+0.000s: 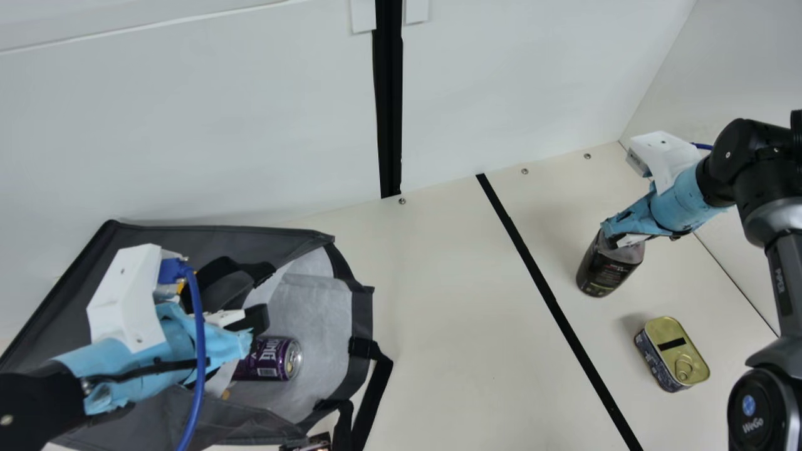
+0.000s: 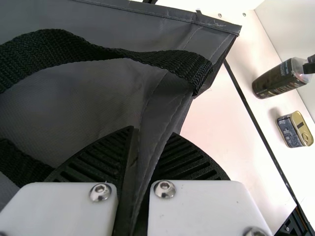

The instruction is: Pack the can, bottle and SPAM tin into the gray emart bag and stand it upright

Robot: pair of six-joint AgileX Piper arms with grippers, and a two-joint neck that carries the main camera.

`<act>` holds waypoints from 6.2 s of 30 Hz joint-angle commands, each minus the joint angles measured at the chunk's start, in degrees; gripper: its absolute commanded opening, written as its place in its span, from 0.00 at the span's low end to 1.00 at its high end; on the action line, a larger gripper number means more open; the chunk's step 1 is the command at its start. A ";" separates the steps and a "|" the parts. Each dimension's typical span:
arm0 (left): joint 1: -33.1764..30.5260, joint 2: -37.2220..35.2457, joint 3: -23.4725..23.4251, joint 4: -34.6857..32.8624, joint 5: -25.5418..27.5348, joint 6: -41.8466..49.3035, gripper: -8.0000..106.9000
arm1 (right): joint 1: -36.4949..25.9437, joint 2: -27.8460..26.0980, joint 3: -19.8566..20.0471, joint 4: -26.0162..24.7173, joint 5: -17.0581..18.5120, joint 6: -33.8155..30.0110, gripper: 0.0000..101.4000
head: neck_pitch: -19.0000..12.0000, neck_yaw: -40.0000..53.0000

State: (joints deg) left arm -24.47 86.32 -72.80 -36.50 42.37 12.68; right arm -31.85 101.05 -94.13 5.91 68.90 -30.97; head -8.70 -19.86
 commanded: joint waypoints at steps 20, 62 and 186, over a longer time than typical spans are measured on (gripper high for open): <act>0.00 0.00 0.00 0.00 0.00 0.00 0.00 | 1.58 -8.38 2.62 2.47 1.00 -7.32 0.00 | -1.30 -0.14; 0.00 0.00 0.00 0.00 0.00 0.00 0.00 | 6.48 -20.86 19.73 15.91 1.00 -42.38 0.00 | -1.30 -0.14; 0.00 0.00 0.00 0.00 0.00 0.00 0.00 | 28.63 -20.63 25.55 53.82 1.00 -40.13 0.00 | -1.30 -0.14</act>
State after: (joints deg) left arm -24.47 86.32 -72.80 -36.50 42.37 12.68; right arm -3.14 80.20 -68.50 60.09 69.81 -70.94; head -8.79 -19.86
